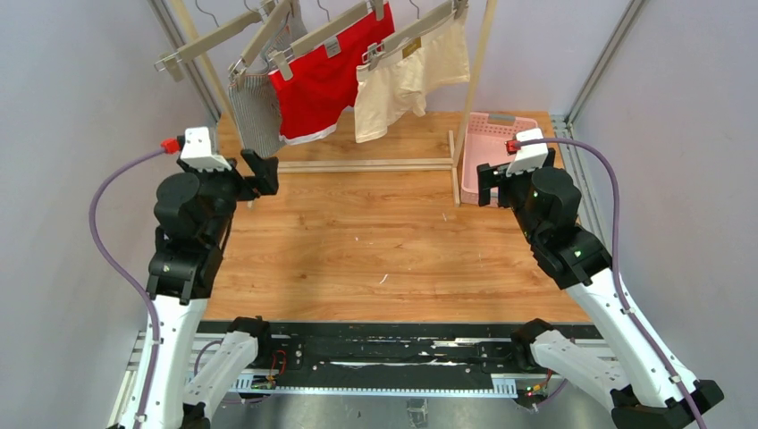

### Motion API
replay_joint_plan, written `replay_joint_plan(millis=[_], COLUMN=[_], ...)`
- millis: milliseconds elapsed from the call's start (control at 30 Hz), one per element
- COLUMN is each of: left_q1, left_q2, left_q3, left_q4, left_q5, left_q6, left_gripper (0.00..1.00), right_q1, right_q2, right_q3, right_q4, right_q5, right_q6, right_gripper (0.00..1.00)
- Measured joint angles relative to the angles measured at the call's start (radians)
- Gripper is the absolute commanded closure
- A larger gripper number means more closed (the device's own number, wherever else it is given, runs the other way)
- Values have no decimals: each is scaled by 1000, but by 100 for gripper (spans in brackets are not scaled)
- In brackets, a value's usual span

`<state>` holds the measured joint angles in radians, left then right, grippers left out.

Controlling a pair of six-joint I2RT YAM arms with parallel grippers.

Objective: Remove the underwear clipped to the hanger

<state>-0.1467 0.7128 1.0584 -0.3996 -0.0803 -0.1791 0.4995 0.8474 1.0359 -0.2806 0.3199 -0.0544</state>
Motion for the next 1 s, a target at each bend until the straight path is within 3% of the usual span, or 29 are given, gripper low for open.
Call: replay_joint_plan(millis=[267, 633, 767, 1000], left_q1=[0, 0, 0, 4], left_q2=[240, 689, 792, 887], left_q3=[425, 1157, 1251, 1269], left_q4=[-12, -151, -190, -223], left_q5=[121, 53, -7, -97], left_q6=[23, 132, 160, 187], left_gripper=[2, 2, 2, 2], right_q1=[0, 1, 1, 1], right_q2=[1, 27, 20, -10], right_q3=[0, 0, 0, 0], right_q4=[7, 26, 26, 26], right_q5=[-5, -5, -5, -7], right_q6=[-3, -23, -30, -35], right_gripper=[11, 18, 19, 20])
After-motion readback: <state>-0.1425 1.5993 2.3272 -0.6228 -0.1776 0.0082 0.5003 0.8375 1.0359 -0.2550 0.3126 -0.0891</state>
